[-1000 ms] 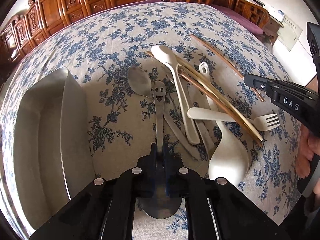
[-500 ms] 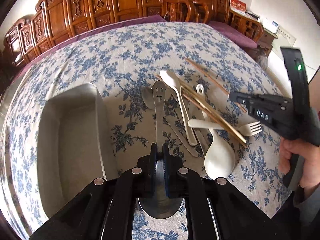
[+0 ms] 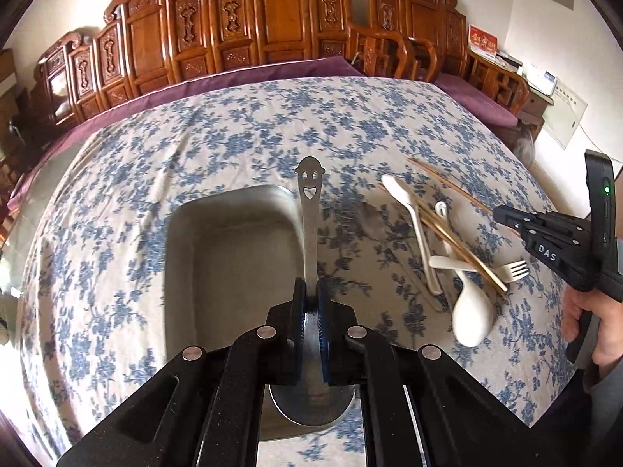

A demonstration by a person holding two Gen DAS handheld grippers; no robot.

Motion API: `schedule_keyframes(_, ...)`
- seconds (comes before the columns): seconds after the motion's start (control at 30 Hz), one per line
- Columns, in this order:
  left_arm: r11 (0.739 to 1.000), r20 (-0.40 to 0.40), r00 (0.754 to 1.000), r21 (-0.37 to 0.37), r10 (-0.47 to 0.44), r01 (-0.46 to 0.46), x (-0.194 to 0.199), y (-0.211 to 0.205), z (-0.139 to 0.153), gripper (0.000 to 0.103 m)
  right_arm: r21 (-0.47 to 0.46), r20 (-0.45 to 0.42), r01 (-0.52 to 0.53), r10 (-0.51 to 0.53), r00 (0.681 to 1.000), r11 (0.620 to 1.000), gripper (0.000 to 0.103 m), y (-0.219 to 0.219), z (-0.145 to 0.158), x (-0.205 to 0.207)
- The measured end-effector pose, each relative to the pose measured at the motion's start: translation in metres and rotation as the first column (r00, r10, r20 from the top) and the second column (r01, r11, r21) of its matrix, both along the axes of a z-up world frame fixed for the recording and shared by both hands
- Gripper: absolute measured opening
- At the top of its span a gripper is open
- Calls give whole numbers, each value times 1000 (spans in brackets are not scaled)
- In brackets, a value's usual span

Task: Organize utensils
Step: 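Carry the metal spoon into the gray tray and open the left tool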

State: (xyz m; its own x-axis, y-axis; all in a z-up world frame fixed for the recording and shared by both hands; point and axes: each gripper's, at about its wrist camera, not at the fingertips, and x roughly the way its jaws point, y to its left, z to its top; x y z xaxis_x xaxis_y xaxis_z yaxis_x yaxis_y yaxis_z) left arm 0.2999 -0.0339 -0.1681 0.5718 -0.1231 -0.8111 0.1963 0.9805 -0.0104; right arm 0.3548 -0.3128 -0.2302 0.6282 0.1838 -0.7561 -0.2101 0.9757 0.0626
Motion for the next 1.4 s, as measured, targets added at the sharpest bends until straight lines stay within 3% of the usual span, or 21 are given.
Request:
schedule_keyframes(0.37, 998, -19, 998, -41, 54, -55, 5, 43, -21, 5, 7, 73, -8, 7, 997, 1000, 5, 2, 22, -15)
schedule_keyframes(0.93, 999, -105, 994, -9, 39, -40, 12, 42, -58, 5, -25, 110, -138, 140, 984, 990, 5, 60, 41, -51)
schedule_keyframes(1.17, 999, -72, 997, -26, 26, -28, 8, 48, -49, 5, -80, 113, -141, 150, 982, 987, 5, 79, 48, -60)
schedule_keyframes(1.4, 996, -15, 998, -62, 66, -67, 2, 76, -25, 6, -53, 111, -205, 210, 971, 977, 6, 126, 59, -79)
